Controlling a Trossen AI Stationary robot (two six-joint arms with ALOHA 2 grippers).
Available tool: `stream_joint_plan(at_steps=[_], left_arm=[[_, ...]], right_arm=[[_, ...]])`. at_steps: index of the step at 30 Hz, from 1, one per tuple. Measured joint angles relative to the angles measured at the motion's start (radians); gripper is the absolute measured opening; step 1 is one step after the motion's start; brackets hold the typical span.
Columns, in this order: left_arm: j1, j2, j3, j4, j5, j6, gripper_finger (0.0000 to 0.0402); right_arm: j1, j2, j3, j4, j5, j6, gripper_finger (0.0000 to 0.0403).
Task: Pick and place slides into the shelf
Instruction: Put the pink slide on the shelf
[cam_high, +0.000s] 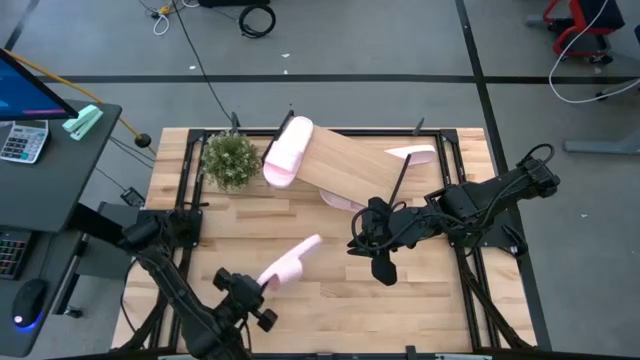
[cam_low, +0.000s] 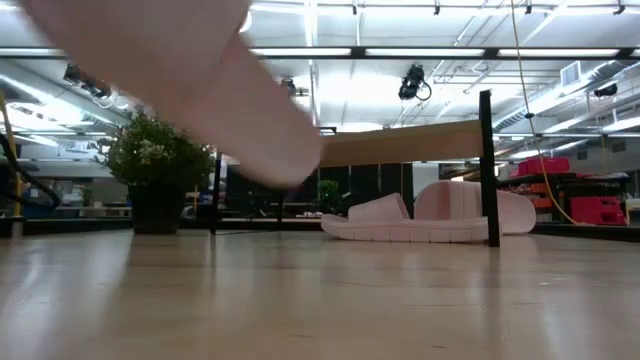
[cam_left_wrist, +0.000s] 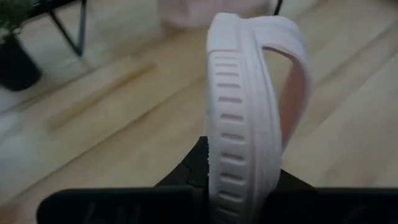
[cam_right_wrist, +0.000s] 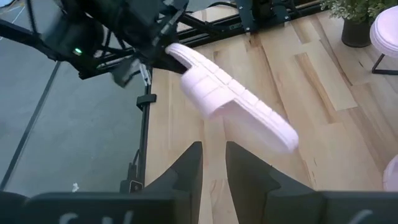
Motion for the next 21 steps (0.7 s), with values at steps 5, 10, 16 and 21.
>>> stream_joint_plan(at_steps=[5, 10, 16, 21], left_arm=[[0.029, 0.0, 0.076, -0.005, -0.13, -0.002, 0.0043], [0.055, -0.001, 0.109, -0.005, -0.158, -0.006, 0.0042], [0.083, -0.001, 0.109, -0.007, -0.199, -0.177, 0.0042], [0.123, -0.001, 0.109, 0.001, -0.295, -0.31, 0.0042]], right_arm=[[0.0, -0.001, 0.0, -0.058, 0.009, -0.02, 0.0073], [0.0, -0.006, 0.0, -0.117, 0.014, -0.032, 0.0067], [0.0, -0.058, 0.0, -0.133, 0.015, -0.09, 0.0044], [0.0, -0.124, 0.0, -0.137, 0.043, -0.178, 0.0012]])
